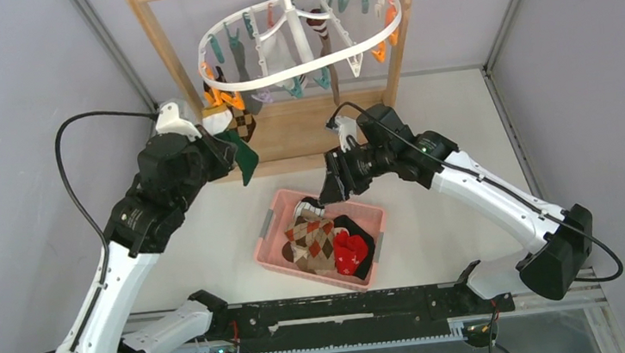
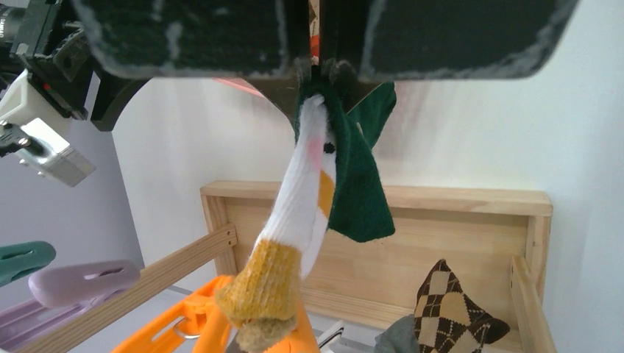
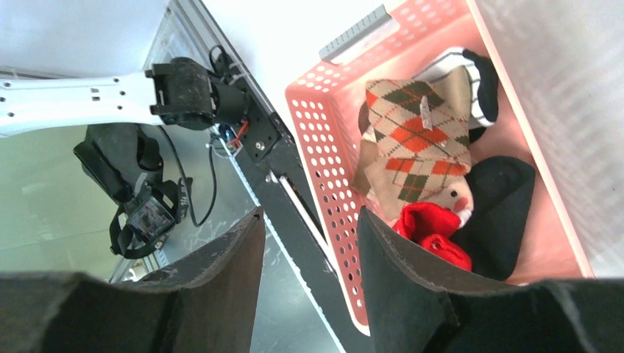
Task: Remove the socks clipped to the hanger
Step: Remove the sock from the hanger.
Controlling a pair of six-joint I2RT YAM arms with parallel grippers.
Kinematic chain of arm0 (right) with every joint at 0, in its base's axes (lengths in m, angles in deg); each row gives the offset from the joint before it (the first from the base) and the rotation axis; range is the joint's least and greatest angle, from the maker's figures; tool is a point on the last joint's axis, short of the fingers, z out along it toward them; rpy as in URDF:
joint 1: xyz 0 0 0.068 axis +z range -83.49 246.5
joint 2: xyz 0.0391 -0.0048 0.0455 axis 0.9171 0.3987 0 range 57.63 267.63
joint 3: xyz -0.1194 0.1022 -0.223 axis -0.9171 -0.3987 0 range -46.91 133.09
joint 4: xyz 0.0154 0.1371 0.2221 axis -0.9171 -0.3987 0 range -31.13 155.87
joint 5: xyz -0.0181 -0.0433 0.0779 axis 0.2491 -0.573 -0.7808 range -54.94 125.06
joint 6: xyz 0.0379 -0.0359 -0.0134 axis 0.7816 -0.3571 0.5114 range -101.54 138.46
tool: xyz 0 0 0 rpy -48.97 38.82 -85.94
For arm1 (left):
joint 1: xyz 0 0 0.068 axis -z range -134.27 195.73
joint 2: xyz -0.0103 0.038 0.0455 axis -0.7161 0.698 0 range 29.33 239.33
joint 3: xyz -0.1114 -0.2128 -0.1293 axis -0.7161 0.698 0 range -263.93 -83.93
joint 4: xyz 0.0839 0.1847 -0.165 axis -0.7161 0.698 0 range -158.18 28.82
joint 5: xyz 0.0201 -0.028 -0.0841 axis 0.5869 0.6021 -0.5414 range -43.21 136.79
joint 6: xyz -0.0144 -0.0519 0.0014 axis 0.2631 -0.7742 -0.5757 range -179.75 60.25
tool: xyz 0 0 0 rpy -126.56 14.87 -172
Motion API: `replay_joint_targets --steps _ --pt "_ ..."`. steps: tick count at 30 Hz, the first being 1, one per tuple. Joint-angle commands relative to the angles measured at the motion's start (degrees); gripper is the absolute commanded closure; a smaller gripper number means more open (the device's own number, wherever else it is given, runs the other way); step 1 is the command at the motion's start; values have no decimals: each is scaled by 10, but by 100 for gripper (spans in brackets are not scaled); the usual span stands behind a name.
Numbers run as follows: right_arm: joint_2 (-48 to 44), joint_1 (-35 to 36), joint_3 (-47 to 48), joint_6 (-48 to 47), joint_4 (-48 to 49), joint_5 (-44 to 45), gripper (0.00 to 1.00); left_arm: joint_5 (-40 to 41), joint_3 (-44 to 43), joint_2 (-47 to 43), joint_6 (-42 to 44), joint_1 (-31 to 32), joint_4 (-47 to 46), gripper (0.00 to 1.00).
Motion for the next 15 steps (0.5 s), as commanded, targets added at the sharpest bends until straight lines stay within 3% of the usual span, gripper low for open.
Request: replay_joint_targets --steps 1,15 --pt "-29 -3 3 26 61 -18 43 -1 -35 -19 -40 5 30 100" --pt "-27 -1 10 71 131 -51 43 -32 -11 -44 -98 9 38 100"
